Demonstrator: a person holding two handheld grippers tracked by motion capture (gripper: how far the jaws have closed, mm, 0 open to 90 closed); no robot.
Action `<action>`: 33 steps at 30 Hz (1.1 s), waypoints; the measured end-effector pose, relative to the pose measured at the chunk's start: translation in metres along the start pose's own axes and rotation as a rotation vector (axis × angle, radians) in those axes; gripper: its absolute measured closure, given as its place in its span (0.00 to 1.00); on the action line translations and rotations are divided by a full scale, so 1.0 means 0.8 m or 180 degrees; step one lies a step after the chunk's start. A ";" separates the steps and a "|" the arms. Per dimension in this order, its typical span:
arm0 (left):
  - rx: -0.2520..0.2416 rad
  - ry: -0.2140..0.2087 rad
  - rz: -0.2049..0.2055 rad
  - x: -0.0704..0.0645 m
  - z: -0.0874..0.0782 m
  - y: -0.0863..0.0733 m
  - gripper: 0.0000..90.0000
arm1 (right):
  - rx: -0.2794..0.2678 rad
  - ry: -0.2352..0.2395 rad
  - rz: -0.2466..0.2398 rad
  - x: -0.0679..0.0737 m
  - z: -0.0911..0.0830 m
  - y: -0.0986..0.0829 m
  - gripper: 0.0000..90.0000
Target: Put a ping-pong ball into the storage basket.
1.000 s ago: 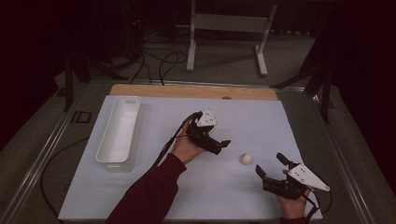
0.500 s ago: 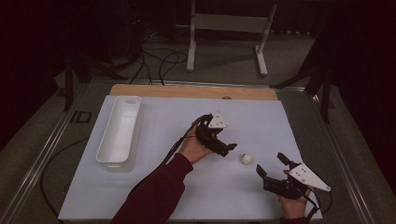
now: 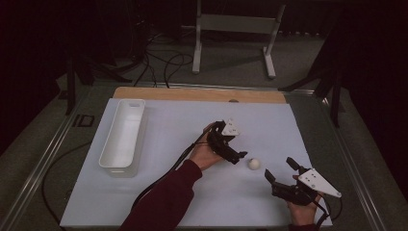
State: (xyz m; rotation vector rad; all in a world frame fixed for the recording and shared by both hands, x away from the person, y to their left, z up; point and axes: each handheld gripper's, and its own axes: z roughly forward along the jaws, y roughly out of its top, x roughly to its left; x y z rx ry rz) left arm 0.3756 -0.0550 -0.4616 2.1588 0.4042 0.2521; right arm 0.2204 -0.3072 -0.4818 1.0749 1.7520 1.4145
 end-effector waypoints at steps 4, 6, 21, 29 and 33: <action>0.0021 -0.0047 0.0007 -0.003 0.008 0.000 0.00 | -0.0007 -0.0020 0.0003 -0.001 -0.001 0.000 0.09; 0.0024 -0.0061 0.0003 -0.005 0.012 0.000 0.00 | -0.0013 -0.0023 0.0001 -0.001 -0.001 0.000 0.09; 0.0045 -0.0176 -0.0092 -0.013 0.041 -0.005 0.00 | -0.0012 -0.0027 0.0001 -0.001 0.000 0.000 0.09; 0.0113 -0.0248 -0.0096 -0.021 0.054 -0.007 0.00 | -0.0011 -0.0025 0.0003 -0.001 0.000 0.000 0.09; 0.0120 -0.0271 -0.0120 -0.023 0.058 -0.008 0.00 | -0.0010 -0.0027 0.0001 -0.001 0.000 0.000 0.09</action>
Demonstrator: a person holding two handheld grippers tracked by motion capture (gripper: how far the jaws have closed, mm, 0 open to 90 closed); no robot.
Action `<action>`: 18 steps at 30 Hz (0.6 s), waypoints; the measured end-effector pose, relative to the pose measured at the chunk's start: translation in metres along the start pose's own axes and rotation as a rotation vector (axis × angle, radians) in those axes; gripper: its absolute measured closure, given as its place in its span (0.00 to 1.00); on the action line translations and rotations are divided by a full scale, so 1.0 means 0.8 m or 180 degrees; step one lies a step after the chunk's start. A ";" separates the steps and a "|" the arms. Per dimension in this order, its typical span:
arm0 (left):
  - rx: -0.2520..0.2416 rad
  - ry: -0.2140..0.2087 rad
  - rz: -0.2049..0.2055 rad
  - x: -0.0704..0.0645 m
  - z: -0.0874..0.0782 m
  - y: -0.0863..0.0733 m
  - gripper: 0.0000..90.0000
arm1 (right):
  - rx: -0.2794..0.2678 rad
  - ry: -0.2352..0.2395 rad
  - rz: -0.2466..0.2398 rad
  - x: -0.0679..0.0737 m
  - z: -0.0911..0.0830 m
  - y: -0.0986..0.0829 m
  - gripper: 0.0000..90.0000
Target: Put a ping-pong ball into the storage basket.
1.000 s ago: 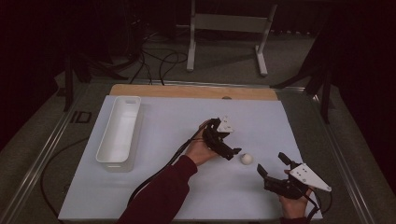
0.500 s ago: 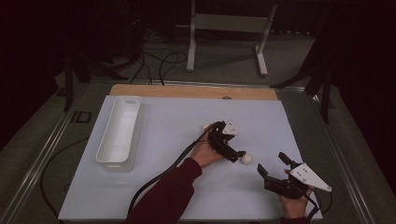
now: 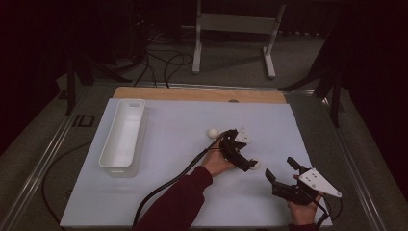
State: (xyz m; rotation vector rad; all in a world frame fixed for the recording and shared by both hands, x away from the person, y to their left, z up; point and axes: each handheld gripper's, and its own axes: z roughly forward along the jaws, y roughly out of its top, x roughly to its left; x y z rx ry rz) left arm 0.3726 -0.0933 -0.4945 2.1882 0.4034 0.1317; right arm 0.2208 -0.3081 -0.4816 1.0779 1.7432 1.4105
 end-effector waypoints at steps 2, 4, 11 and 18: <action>0.0021 -0.0016 0.0004 0.000 0.002 -0.001 0.00 | -0.0002 -0.0001 0.0000 0.000 0.000 0.000 0.09; 0.0029 -0.0039 -0.0030 -0.001 0.005 -0.002 0.00 | -0.0001 -0.0001 0.0000 0.000 0.000 0.000 0.09; 0.0100 -0.0107 -0.0061 -0.005 0.016 -0.004 0.00 | -0.0001 -0.0001 -0.0002 0.000 0.000 0.000 0.09; 0.0207 -0.0123 -0.0089 -0.009 0.027 -0.008 0.02 | -0.0001 -0.0003 -0.0003 0.000 0.000 0.000 0.09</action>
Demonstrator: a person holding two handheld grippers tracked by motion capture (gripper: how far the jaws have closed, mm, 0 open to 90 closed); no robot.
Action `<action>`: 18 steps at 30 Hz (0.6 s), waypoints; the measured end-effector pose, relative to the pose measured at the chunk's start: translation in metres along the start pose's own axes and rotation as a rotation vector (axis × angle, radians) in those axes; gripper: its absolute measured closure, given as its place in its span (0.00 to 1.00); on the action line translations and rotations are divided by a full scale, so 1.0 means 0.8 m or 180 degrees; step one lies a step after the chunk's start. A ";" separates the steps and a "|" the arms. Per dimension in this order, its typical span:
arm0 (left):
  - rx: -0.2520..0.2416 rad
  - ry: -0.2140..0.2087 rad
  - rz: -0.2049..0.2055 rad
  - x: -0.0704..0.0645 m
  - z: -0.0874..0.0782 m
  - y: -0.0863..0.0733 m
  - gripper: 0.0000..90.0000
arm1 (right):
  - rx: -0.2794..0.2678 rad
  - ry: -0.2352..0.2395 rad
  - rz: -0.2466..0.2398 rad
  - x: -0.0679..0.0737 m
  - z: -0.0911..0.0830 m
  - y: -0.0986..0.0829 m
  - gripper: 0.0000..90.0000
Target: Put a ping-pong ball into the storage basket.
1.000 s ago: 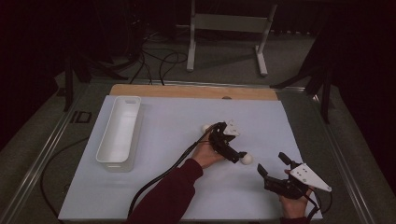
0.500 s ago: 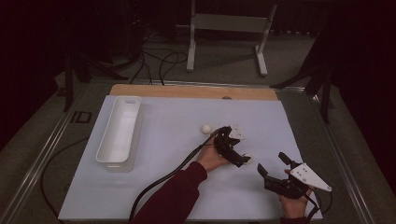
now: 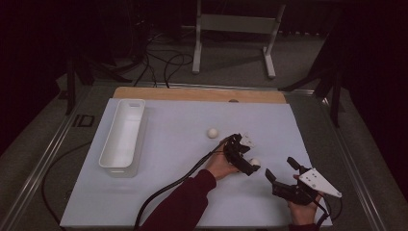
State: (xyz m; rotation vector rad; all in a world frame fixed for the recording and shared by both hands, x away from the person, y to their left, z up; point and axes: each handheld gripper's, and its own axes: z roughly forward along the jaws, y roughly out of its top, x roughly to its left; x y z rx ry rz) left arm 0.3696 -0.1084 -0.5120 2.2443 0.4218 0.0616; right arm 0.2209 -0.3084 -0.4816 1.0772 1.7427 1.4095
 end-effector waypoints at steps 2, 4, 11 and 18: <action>0.0049 0.0007 0.0032 -0.002 0.003 -0.001 0.03 | 0.0000 0.0000 -0.0001 0.000 0.000 0.000 0.09; 0.0099 0.0004 0.0046 -0.005 0.007 -0.001 0.03 | -0.0001 -0.0001 -0.0003 0.000 0.000 0.000 0.09; 0.0227 0.0081 0.0124 -0.014 0.017 -0.004 0.12 | -0.0001 -0.0004 -0.0003 0.000 0.000 0.000 0.09; 0.0200 0.0077 0.0132 -0.019 0.020 -0.004 0.25 | -0.0003 -0.0003 0.0002 -0.001 0.000 0.000 0.09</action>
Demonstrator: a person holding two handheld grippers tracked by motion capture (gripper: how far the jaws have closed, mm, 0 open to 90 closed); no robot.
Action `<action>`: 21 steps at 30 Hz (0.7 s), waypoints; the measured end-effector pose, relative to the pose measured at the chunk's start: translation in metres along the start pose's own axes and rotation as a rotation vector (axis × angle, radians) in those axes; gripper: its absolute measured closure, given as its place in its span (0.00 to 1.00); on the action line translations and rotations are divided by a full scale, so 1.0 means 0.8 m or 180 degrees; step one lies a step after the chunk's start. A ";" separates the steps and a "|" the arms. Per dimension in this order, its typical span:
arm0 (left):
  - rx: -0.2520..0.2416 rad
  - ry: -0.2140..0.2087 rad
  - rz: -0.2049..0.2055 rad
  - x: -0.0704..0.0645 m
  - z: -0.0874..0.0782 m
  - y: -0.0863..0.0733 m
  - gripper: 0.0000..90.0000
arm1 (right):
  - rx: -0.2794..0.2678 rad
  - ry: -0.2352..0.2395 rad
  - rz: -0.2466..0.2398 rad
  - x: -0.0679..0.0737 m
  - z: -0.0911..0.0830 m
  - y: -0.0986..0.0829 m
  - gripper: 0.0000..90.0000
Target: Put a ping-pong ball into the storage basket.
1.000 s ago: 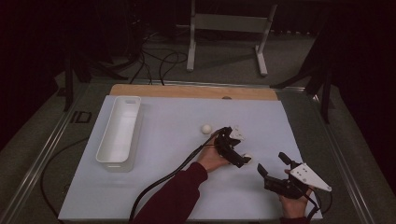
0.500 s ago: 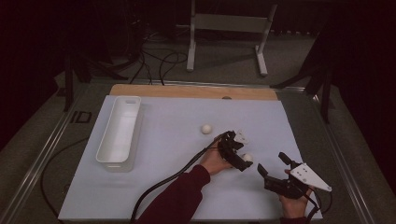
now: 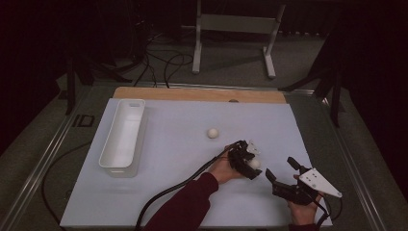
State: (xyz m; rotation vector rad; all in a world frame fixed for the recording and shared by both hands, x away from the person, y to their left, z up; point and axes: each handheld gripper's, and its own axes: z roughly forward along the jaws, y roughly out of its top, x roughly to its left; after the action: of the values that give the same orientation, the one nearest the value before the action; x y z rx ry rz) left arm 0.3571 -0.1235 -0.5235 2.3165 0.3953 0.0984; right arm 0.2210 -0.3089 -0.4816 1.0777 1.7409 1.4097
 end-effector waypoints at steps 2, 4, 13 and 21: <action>0.0013 0.0012 -0.0017 0.000 0.001 0.000 0.29 | -0.0004 -0.0003 0.0003 0.000 0.000 0.000 0.09; 0.0019 0.0027 -0.0040 0.001 0.001 0.000 0.35 | -0.0001 -0.0001 -0.0002 0.000 0.000 0.000 0.09; 0.0036 -0.0015 0.0020 0.000 0.000 0.000 0.57 | 0.0006 -0.0006 -0.0002 0.000 0.000 0.000 0.09; 0.0059 -0.0010 -0.0024 0.002 -0.004 0.000 0.57 | 0.0008 -0.0003 -0.0003 0.000 0.001 0.000 0.09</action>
State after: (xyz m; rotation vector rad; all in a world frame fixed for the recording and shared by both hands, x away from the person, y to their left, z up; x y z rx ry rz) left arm 0.3580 -0.1213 -0.5214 2.3329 0.4051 0.0879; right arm 0.2213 -0.3085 -0.4818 1.0787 1.7425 1.4067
